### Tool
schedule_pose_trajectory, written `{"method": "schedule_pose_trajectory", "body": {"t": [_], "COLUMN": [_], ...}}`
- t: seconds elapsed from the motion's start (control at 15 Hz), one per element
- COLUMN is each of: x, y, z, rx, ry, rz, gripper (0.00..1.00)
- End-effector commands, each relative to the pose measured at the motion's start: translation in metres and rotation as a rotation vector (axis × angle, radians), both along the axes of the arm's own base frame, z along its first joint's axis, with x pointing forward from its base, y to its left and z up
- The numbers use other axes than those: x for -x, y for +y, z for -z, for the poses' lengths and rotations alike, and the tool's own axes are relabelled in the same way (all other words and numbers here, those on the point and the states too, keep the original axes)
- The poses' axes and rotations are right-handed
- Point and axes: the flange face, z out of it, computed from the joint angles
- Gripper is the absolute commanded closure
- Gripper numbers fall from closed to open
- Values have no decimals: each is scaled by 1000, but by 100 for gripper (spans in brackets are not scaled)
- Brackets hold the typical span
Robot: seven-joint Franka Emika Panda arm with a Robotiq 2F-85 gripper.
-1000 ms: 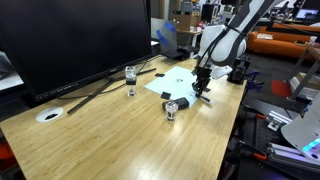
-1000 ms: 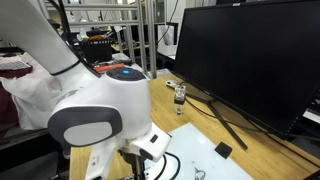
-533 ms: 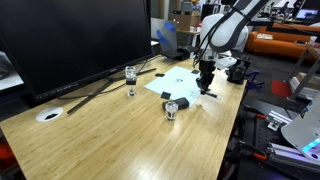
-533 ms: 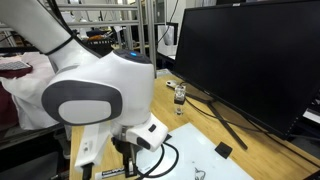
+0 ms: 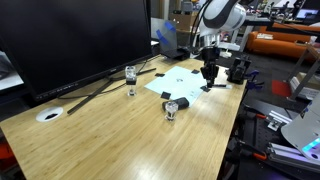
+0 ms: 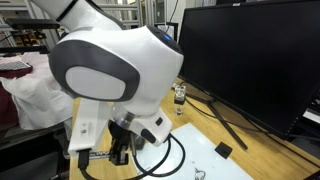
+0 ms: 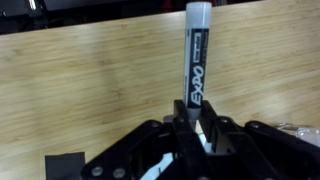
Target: Use the marker to write on the paper.
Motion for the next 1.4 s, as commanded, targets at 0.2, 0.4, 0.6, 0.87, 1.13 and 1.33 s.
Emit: {"method": "schedule_pose_trajectory", "body": {"t": [0.2,0.4,0.6,0.87,1.13,1.33], "x": [-31,-54,-54,-53,-53,-73], "y": [-46,-63,-64,-62,-62,-71], "z": [-16,-15,-12,-11,-11,-5], "rx": [-112,-97,-81,-82,-82,-134], "ry": [195,240,194,197,197,221], "rz": [36,70,66,64,64,52], "gripper": [95,95,81,81,95,95]}}
